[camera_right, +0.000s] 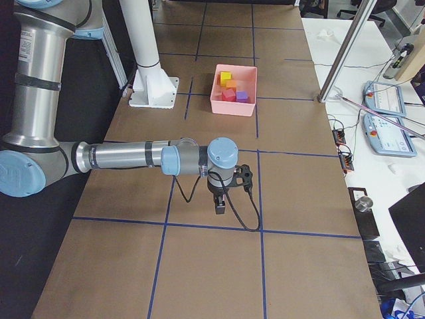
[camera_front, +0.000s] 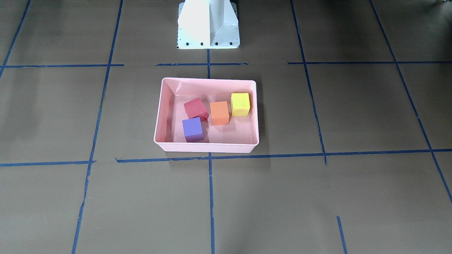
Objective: Place blocks into pink bin with both arms
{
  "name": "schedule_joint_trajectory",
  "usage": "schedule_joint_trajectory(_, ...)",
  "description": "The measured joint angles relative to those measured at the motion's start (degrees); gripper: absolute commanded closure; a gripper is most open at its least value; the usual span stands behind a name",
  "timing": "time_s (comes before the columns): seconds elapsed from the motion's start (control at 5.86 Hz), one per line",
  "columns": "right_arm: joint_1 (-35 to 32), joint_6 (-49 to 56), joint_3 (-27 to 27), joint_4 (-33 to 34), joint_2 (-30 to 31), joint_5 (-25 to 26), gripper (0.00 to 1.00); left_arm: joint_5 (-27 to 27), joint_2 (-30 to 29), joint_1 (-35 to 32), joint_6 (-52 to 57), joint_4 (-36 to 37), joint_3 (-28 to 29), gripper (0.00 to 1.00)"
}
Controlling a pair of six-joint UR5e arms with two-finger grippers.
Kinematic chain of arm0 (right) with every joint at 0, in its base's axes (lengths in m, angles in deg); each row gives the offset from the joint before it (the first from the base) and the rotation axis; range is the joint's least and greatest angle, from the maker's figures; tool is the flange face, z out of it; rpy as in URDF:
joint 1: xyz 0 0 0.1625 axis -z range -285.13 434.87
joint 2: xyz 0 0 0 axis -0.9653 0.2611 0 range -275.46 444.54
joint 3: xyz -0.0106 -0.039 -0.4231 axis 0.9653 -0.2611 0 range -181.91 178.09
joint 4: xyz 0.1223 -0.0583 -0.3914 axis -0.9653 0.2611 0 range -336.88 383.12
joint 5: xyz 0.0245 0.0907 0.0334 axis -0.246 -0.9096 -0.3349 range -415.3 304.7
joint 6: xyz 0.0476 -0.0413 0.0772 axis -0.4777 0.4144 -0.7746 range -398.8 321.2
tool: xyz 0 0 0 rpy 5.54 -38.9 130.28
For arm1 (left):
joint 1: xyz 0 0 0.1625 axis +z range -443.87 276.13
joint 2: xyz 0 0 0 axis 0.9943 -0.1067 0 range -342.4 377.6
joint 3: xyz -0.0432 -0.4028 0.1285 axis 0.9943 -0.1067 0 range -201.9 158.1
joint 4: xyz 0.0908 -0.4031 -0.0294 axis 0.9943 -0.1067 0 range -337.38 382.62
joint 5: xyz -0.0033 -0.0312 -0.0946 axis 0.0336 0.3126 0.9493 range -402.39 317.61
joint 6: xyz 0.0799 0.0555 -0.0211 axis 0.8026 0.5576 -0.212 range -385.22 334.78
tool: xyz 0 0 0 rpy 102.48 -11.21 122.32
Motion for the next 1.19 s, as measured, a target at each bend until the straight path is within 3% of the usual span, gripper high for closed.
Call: schedule_joint_trajectory(1.19, -1.2, 0.8, -0.1, -2.6, 4.2, -1.8, 0.0, 0.0, -0.6, 0.4, 0.4, 0.3, -0.8, 0.0)
